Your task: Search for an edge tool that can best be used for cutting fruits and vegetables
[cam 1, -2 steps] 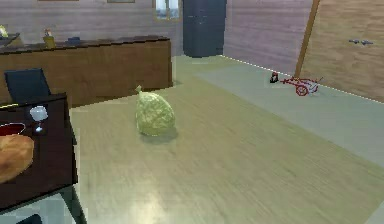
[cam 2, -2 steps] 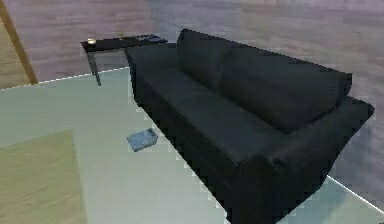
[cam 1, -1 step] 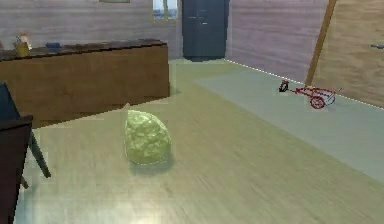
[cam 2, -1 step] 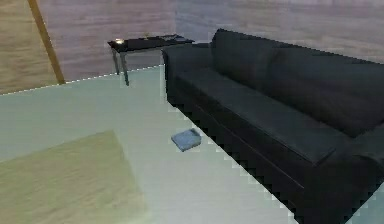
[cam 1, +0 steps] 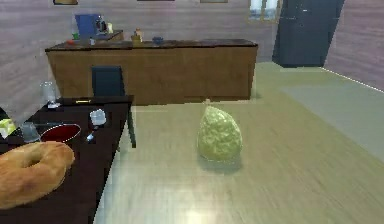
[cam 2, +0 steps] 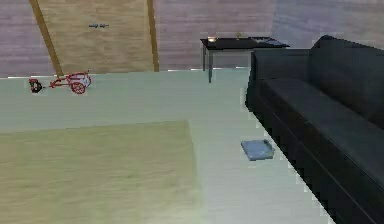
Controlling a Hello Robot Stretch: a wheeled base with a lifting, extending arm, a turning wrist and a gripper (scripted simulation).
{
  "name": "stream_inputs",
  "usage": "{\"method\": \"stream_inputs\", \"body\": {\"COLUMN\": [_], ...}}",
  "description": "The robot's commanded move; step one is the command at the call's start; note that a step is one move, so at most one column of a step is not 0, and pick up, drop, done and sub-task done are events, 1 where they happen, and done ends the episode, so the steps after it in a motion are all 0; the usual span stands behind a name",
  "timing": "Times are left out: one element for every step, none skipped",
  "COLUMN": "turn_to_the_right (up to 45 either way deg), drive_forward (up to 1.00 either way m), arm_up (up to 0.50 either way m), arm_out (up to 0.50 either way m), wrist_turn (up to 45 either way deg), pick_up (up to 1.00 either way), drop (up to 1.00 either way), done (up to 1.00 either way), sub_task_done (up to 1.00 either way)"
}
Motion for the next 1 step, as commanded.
{"method": "stream_inputs", "body": {"turn_to_the_right": [0.0], "drive_forward": [1.00], "arm_up": [0.00], "arm_out": [0.00], "wrist_turn": [0.0], "pick_up": [0.00], "drop": [0.00], "done": [0.00], "sub_task_done": [0.00]}}
